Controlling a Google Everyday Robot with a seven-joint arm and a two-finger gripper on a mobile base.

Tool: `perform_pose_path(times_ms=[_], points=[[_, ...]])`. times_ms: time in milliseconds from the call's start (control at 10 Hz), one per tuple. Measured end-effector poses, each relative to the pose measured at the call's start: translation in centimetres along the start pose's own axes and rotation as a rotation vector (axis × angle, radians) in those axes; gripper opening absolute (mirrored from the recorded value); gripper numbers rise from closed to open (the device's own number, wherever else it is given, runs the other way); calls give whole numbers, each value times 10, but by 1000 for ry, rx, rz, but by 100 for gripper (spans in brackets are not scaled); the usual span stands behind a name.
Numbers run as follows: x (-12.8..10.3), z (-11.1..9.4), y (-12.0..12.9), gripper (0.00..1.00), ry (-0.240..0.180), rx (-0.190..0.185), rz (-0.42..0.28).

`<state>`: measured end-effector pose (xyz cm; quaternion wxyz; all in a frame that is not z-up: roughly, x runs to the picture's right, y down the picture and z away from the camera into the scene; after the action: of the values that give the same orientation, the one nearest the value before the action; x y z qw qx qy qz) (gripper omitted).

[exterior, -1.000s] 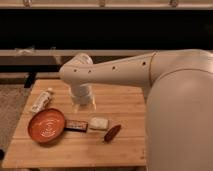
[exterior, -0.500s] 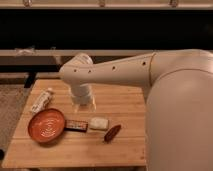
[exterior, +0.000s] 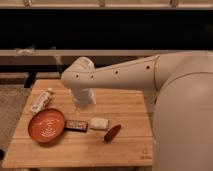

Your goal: Place the white sponge in the ceramic bowl

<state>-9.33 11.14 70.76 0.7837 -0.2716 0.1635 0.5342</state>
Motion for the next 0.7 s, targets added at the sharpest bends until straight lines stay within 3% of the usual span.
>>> perform_pose_path(times_ms=[300, 500, 700], points=[[7, 18, -16, 65, -41, -18, -244], [10, 46, -22, 65, -22, -41, -377], [9, 80, -33, 65, 26, -49, -465]])
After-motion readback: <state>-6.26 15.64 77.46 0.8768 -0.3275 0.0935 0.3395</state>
